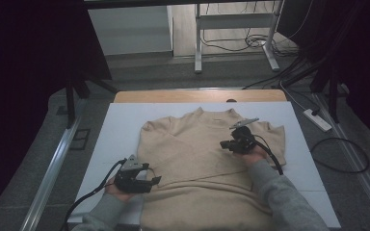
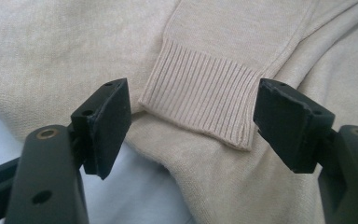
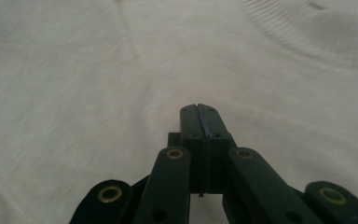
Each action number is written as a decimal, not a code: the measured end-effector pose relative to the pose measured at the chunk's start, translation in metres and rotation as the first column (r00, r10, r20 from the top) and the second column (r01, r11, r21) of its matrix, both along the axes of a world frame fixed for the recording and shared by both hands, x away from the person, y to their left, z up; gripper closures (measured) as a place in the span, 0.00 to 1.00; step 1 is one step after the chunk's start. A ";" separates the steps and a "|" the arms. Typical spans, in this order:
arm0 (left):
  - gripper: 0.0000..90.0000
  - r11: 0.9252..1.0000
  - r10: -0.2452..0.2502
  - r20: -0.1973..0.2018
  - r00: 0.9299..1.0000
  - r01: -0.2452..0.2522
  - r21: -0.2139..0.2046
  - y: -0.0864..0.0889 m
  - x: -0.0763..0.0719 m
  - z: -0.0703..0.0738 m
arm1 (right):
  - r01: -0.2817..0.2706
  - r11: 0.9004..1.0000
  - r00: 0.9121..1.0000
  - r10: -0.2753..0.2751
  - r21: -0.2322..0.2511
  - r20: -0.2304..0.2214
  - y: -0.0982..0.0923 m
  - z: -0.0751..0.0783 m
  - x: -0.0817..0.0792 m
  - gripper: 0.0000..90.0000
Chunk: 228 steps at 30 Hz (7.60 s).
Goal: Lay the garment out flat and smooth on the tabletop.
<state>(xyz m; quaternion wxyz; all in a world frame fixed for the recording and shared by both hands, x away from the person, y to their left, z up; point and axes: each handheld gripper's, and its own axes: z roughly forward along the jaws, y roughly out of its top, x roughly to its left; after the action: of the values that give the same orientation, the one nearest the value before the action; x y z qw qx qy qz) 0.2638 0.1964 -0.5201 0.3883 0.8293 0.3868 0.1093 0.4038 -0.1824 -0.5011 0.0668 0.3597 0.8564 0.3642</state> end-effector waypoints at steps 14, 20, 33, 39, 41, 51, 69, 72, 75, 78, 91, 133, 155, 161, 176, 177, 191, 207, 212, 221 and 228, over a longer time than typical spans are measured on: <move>0.27 0.999 0.034 0.014 0.999 -0.034 0.015 0.005 0.000 0.002 | -0.155 0.988 0.988 0.155 -0.002 0.011 0.032 -0.004 -0.041 0.97; 0.26 0.998 0.057 0.014 0.998 -0.057 -0.011 0.014 -0.002 0.003 | -0.223 0.975 0.975 0.224 -0.020 0.017 0.060 -0.003 -0.049 0.82; 0.23 0.996 0.084 0.039 0.996 -0.083 -0.032 0.024 -0.008 0.007 | -0.392 0.920 0.920 0.392 -0.020 0.016 0.152 -0.013 -0.076 0.55; 0.23 0.995 0.095 0.024 0.995 -0.094 -0.033 0.030 -0.006 0.004 | -0.449 0.891 0.891 0.452 -0.063 0.038 0.172 -0.020 -0.090 0.48; 0.23 0.995 0.096 0.023 0.995 -0.095 -0.035 0.030 -0.006 0.004 | -0.451 0.890 0.890 0.454 -0.067 0.047 0.176 -0.021 -0.092 0.45; 0.23 0.996 0.088 0.019 0.996 -0.087 -0.026 0.028 -0.007 0.003 | -0.422 0.894 0.896 0.436 -0.151 0.080 0.192 -0.025 -0.099 0.69; 0.23 0.997 0.079 0.011 0.997 -0.079 -0.015 0.026 -0.006 0.000 | -0.242 0.970 0.967 0.238 0.033 0.092 0.120 0.005 -0.075 0.94; 0.23 0.997 0.076 0.010 0.997 -0.076 -0.013 0.026 -0.006 0.000 | -0.192 0.979 0.978 0.185 0.063 0.098 0.096 0.008 -0.073 0.94; 0.23 0.997 0.076 0.009 0.997 -0.075 -0.013 0.025 -0.006 0.000 | -0.134 0.987 0.987 0.125 0.085 0.100 0.070 0.010 -0.072 0.94; 0.23 0.997 0.077 0.007 0.997 -0.077 -0.015 0.025 -0.006 -0.001 | -0.086 0.992 0.992 0.076 0.092 0.106 0.046 0.012 -0.071 0.94; 0.23 0.997 0.077 0.013 0.997 -0.077 -0.021 0.024 -0.008 0.001 | 0.175 0.978 0.978 -0.185 0.109 0.091 -0.062 0.012 -0.084 0.94; 0.23 0.998 0.064 0.003 0.998 -0.064 -0.014 0.021 -0.006 -0.002 | 0.532 0.837 0.847 -0.525 -0.128 0.082 -0.197 0.003 -0.139 0.94; 0.23 0.998 0.063 -0.003 0.998 -0.063 -0.005 0.018 -0.004 -0.003 | 0.417 0.897 0.893 -0.374 -0.146 0.251 -0.143 0.044 -0.120 0.53; 0.23 0.998 0.063 -0.003 0.998 -0.063 0.001 0.018 -0.003 -0.004 | 0.360 0.915 0.927 -0.329 -0.182 0.178 -0.126 0.026 -0.097 0.50; 0.23 0.998 0.061 0.001 0.998 -0.061 0.004 0.017 -0.005 -0.004 | 0.313 0.905 0.942 -0.258 -0.287 0.215 -0.125 0.012 -0.084 0.92; 0.23 0.998 0.061 0.001 0.998 -0.061 0.005 0.017 -0.005 -0.004 | 0.322 0.904 0.939 -0.268 -0.280 0.215 -0.128 0.012 -0.085 0.92; 0.23 0.998 0.061 0.004 0.998 -0.061 0.004 0.018 -0.005 -0.003 | 0.416 0.875 0.904 -0.368 -0.246 0.220 -0.164 0.017 -0.099 0.92; 0.23 0.998 0.061 0.007 0.998 -0.061 -0.002 0.018 -0.004 -0.003 | 0.603 0.757 0.798 -0.567 -0.252 0.206 -0.233 0.019 -0.131 0.92; 0.23 0.998 0.062 0.004 0.998 -0.062 0.000 0.018 -0.004 -0.003 | 0.626 0.718 0.778 -0.601 -0.304 0.182 -0.246 0.017 -0.130 0.90; 0.23 0.998 0.061 0.003 0.998 -0.061 -0.001 0.018 -0.003 -0.003 | 0.597 0.762 0.794 -0.521 -0.248 0.313 -0.214 0.038 -0.125 0.55; 0.23 0.998 0.066 0.003 0.998 -0.066 0.003 0.017 -0.004 -0.003 | 0.497 0.845 0.857 -0.442 -0.198 0.265 -0.192 0.034 -0.086 0.49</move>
<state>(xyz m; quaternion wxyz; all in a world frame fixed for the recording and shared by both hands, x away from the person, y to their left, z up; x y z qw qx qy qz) 0.2599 0.2138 -0.5232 0.3838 0.8164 0.4133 0.1241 0.3174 -0.3746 -0.4675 0.2902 0.5071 0.7698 0.2569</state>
